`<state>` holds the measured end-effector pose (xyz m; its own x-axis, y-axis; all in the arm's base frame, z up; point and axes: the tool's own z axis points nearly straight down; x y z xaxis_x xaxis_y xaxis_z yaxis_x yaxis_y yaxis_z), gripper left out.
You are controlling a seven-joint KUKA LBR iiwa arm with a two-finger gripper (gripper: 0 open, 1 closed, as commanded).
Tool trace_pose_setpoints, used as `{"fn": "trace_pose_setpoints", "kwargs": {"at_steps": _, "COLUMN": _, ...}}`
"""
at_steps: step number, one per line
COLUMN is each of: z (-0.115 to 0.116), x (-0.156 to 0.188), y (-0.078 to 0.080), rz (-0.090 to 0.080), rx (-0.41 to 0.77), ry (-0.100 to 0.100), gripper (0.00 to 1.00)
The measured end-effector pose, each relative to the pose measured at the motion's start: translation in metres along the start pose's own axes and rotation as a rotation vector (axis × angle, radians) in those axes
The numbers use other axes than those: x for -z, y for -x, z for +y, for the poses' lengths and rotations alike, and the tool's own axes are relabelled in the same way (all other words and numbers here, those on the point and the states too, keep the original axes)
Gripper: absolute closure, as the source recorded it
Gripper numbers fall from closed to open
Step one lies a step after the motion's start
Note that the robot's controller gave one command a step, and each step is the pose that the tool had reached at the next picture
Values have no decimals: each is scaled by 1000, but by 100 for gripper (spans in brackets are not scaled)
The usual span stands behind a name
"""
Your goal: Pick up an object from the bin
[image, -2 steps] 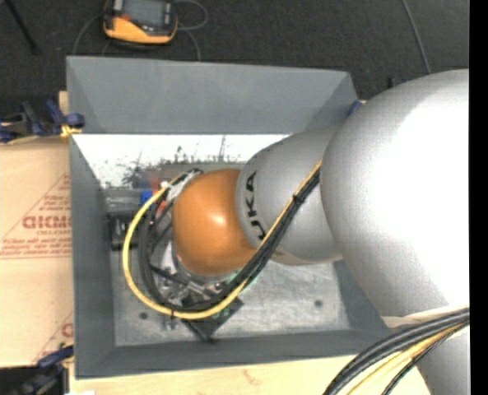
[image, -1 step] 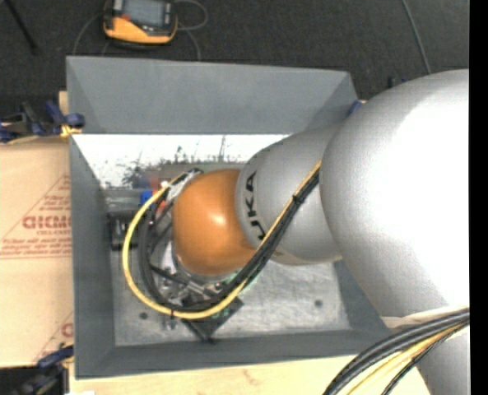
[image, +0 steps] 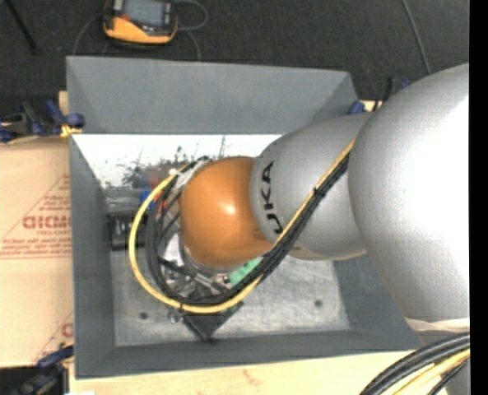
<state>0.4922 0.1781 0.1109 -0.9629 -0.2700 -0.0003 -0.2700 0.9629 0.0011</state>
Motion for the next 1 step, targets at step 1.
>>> {"fn": "trace_pose_setpoints", "kwargs": {"at_steps": 1, "z": -53, "x": 46, "y": -15, "rz": 0, "rx": 19, "ry": -1, "gripper": 100}}
